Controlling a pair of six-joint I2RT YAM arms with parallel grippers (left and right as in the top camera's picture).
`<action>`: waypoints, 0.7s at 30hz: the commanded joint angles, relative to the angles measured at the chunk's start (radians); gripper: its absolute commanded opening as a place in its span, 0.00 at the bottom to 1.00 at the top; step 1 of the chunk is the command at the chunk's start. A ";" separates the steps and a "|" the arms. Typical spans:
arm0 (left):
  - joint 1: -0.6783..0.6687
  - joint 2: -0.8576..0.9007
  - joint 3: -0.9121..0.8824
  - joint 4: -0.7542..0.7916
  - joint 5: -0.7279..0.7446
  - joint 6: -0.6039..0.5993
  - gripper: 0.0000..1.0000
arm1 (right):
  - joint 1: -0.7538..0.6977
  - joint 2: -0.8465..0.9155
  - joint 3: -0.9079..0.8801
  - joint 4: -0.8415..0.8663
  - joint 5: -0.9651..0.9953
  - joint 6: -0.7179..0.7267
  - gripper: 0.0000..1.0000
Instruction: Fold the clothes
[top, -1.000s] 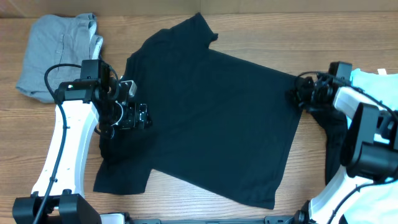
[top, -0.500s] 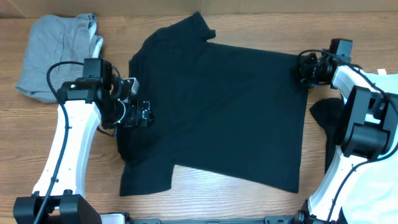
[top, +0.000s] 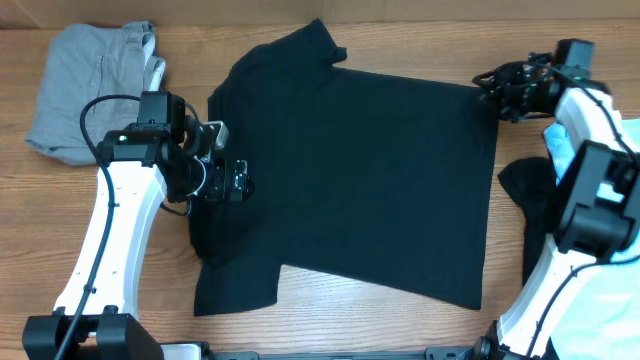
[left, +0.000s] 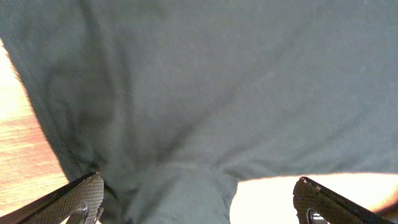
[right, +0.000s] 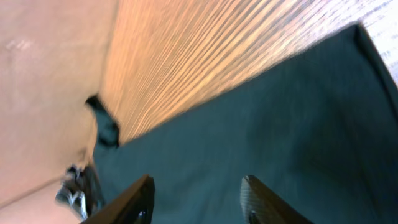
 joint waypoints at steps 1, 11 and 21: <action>0.003 -0.014 0.020 0.035 -0.120 -0.021 1.00 | -0.013 -0.214 0.040 -0.062 -0.063 -0.124 0.53; 0.027 0.130 -0.030 0.034 -0.359 -0.221 1.00 | -0.009 -0.571 0.040 -0.395 -0.014 -0.154 0.61; 0.038 0.380 -0.035 0.114 -0.327 -0.259 0.99 | 0.022 -0.631 0.037 -0.713 0.058 -0.285 0.63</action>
